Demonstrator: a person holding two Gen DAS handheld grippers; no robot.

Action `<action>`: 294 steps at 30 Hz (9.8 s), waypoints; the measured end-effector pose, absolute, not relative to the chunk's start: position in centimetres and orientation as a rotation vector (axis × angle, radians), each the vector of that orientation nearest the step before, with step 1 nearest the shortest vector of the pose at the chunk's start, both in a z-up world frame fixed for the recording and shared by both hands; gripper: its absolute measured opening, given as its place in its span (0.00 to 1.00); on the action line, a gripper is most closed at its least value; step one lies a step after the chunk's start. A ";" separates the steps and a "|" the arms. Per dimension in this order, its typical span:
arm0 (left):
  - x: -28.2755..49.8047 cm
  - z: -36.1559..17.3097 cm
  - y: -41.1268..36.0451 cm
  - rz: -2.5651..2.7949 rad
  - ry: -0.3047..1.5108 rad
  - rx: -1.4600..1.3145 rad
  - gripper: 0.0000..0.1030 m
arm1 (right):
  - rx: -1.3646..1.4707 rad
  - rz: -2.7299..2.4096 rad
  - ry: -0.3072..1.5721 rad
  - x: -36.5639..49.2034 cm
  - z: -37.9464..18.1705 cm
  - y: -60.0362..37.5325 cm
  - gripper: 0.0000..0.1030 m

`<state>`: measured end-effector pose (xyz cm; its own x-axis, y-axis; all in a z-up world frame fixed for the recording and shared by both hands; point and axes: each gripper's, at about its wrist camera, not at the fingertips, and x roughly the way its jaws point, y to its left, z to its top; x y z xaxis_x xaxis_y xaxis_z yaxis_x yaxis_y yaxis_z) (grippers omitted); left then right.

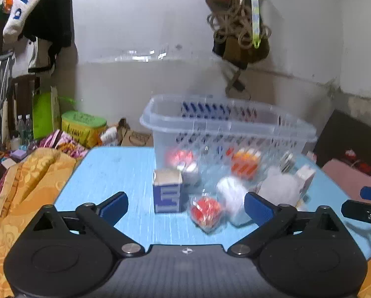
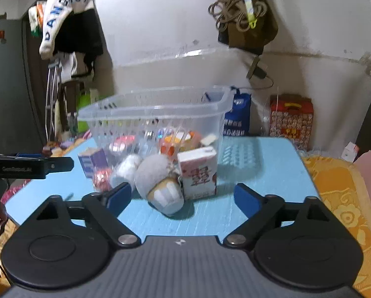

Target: Organize objects

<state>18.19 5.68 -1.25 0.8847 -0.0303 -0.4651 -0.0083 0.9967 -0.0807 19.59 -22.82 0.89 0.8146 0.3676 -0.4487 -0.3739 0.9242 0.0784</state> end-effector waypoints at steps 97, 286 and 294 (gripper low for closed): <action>24.7 -3.0 5.8 -0.017 0.617 -0.096 0.93 | -0.158 0.332 0.511 26.4 -2.1 -18.1 0.93; 33.9 7.4 5.0 0.030 0.444 -0.160 0.96 | 0.196 0.416 0.467 32.7 8.0 -22.0 1.00; 28.3 7.0 5.9 -0.101 0.416 -0.203 0.97 | 0.083 0.404 0.555 30.0 8.4 -20.8 1.00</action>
<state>28.28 5.88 6.97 0.9099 -0.1388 -0.3909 0.0560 0.9748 -0.2157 29.95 -20.79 8.42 0.7735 0.3946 -0.4960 -0.3504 0.9183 0.1843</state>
